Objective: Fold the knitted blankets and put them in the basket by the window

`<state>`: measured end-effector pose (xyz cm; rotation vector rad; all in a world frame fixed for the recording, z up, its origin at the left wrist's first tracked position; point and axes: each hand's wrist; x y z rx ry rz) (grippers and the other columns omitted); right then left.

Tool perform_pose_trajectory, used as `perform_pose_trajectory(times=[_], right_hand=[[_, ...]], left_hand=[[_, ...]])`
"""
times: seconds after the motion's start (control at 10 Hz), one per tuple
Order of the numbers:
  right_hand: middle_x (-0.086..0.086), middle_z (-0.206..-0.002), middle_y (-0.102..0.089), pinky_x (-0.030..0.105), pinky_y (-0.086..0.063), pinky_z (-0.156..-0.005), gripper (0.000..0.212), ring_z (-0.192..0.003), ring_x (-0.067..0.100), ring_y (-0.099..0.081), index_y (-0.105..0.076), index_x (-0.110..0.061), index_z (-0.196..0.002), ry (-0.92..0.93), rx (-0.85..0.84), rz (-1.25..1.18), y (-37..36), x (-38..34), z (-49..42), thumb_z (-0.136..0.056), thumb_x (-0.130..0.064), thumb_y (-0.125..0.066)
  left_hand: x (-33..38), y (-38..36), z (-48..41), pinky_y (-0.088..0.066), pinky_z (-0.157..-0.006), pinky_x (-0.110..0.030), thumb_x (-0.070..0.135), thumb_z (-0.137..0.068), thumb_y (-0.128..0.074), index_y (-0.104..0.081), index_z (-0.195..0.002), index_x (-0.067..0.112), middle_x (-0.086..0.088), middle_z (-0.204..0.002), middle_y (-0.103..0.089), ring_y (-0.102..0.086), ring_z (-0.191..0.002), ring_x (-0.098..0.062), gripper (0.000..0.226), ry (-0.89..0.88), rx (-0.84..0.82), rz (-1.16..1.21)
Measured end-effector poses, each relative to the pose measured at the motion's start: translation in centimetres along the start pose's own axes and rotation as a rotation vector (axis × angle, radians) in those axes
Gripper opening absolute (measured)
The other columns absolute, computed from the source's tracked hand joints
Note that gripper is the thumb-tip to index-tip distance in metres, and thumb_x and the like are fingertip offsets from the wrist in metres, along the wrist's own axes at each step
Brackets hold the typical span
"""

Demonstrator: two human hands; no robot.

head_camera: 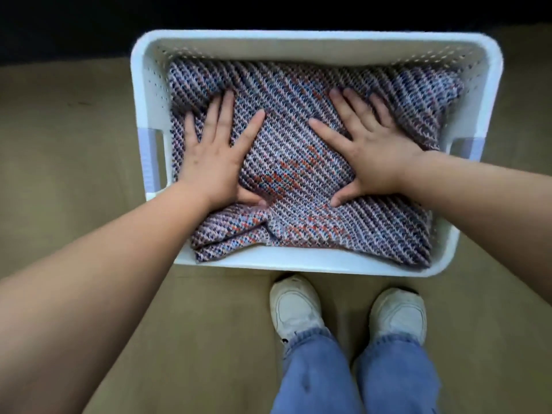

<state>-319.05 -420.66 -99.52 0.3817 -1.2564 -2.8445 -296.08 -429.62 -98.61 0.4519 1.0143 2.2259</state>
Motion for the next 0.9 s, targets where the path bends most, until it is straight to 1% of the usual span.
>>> perform_pose_trajectory(times=[0.1,0.2,0.3,0.4,0.5,0.6,0.7,0.8,0.9], right_hand=[[0.014,-0.154,0.024,0.039,0.017,-0.114,0.124,-0.140,0.023,0.026,0.029,-0.041,-0.139,0.124,0.067,-0.015,1.1,0.1,3.6,-0.046,-0.095,-0.032],[0.018,-0.156,0.008,0.045,0.012,-0.112,0.133,-0.143,0.031,0.020,0.018,-0.038,-0.144,0.069,0.082,0.121,-0.5,0.0,7.3,-0.038,-0.097,-0.035],[0.012,-0.138,0.049,0.056,0.012,-0.112,0.139,-0.131,0.033,0.042,0.052,-0.040,-0.120,-0.136,-0.176,0.074,-1.8,-0.8,7.1,-0.042,-0.091,-0.051],[0.015,-0.134,0.053,0.062,0.000,-0.111,0.141,-0.137,0.040,0.030,0.058,-0.032,-0.111,-0.221,-0.254,0.145,-3.5,-1.8,4.6,-0.049,-0.086,-0.057],[0.016,-0.144,0.043,0.062,0.001,-0.111,0.140,-0.138,0.040,0.028,0.059,-0.031,-0.108,-0.257,-0.226,0.141,-5.0,-1.4,3.1,-0.052,-0.083,-0.059],[0.017,-0.145,0.043,0.060,0.004,-0.112,0.139,-0.138,0.039,0.030,0.058,-0.030,-0.108,-0.263,-0.242,0.141,-4.3,-1.9,3.4,-0.054,-0.081,-0.059],[0.019,-0.147,0.039,0.058,0.005,-0.113,0.134,-0.139,0.039,0.028,0.048,-0.028,-0.126,-0.253,-0.277,0.173,-2.1,-3.1,5.0,-0.064,-0.075,-0.060],[0.017,-0.155,0.023,0.054,0.003,-0.115,0.102,-0.143,0.037,0.017,0.023,-0.026,-0.146,-0.184,-0.262,0.141,2.0,-5.2,9.6,-0.085,-0.053,-0.055],[0.015,-0.158,-0.003,0.046,-0.008,-0.117,0.077,-0.146,0.031,-0.003,0.001,-0.021,-0.150,-0.107,-0.152,0.096,5.1,-7.5,15.7,-0.092,-0.036,-0.047]], left_hand=[[0.4,1.0,4.3,0.012,-0.113,-0.048,0.076,-0.056,-0.064,0.023,-0.144,0.033,-0.019,-0.154,0.026,0.021,-0.144,-0.035,0.130,-0.031,0.062,0.063],[-0.4,0.8,8.4,0.007,-0.113,-0.042,0.071,-0.056,-0.067,0.015,-0.141,0.025,-0.024,-0.156,0.014,0.012,-0.145,-0.037,0.126,-0.007,0.077,0.139],[-0.4,-0.8,7.9,0.012,-0.113,-0.037,0.077,-0.054,-0.060,0.032,-0.132,0.026,-0.025,-0.153,0.024,0.020,-0.144,-0.036,0.130,0.068,-0.053,0.154],[0.2,-3.0,5.2,0.013,-0.114,-0.041,0.079,-0.056,-0.060,0.040,-0.128,0.027,-0.027,-0.150,0.029,0.024,-0.142,-0.038,0.134,0.115,-0.096,0.063],[0.2,-4.6,3.4,0.016,-0.112,-0.041,0.079,-0.058,-0.060,0.043,-0.127,0.022,-0.028,-0.149,0.029,0.024,-0.141,-0.040,0.136,0.156,-0.095,-0.024],[0.8,-4.0,3.7,0.014,-0.114,-0.041,0.078,-0.060,-0.059,0.038,-0.137,0.019,-0.028,-0.149,0.029,0.023,-0.142,-0.040,0.137,0.175,-0.120,-0.064],[2.0,-1.6,5.4,0.007,-0.117,-0.044,0.076,-0.069,-0.054,0.034,-0.142,0.018,-0.029,-0.151,0.026,0.020,-0.143,-0.040,0.128,0.222,-0.159,-0.104],[4.1,2.3,9.6,0.000,-0.118,-0.045,0.060,-0.086,-0.051,0.017,-0.149,0.018,-0.025,-0.155,0.017,0.013,-0.145,-0.038,0.102,0.243,-0.191,-0.059],[6.9,5.8,14.7,-0.003,-0.119,-0.044,0.048,-0.091,-0.050,0.002,-0.152,0.017,-0.018,-0.159,0.003,0.005,-0.147,-0.033,0.086,0.234,-0.153,0.066]])
Point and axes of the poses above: each hand's wrist, its own z-axis away from the middle knuckle, its own y-axis out of the back of the hand, x = y × z
